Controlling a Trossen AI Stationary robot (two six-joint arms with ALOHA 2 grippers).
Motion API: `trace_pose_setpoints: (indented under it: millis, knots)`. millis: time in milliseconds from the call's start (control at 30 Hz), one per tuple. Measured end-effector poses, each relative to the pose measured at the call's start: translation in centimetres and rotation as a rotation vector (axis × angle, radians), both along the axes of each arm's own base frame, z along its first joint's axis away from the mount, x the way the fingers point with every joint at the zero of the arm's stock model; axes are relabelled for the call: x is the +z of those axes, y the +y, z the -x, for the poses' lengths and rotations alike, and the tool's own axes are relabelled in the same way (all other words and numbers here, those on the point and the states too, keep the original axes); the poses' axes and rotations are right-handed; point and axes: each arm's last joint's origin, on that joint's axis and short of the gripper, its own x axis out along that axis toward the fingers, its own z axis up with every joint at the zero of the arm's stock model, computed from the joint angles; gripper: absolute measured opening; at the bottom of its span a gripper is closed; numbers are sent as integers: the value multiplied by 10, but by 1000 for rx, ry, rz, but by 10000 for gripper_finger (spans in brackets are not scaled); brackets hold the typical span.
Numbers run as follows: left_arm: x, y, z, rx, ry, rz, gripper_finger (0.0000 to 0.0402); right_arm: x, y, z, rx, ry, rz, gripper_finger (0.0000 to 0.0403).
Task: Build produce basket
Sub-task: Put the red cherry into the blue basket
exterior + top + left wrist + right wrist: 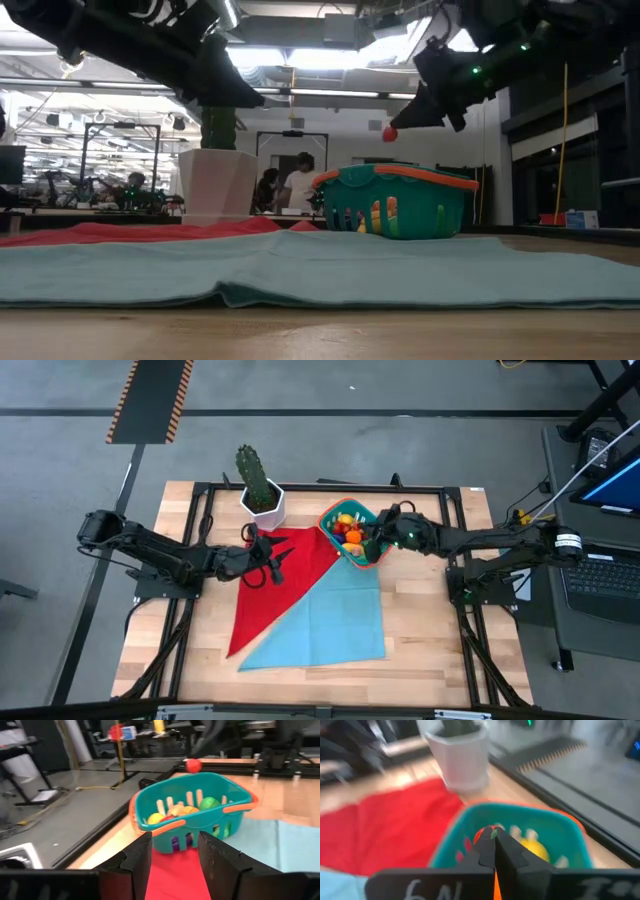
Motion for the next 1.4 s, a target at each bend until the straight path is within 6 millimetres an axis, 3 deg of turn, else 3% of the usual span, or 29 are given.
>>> trace_pose_setpoints:
  millis: [233, 667, 1100, 1400]
  knots:
    - [-1, 10, -2, -96, 11, 39, 159, 28, -12, -2, -36, 234, -62, 0]
    - [-5, 15, -1, -89, 56, 37, 148, 44, -20, -1, -3, 284, -125, 0]
    - [-6, 14, -1, -90, 63, 47, 155, 4, -34, -30, 1, 393, -129, 0]
    - [-9, 14, 0, -89, 96, 47, 148, -23, -48, -39, -27, 460, -146, 0]
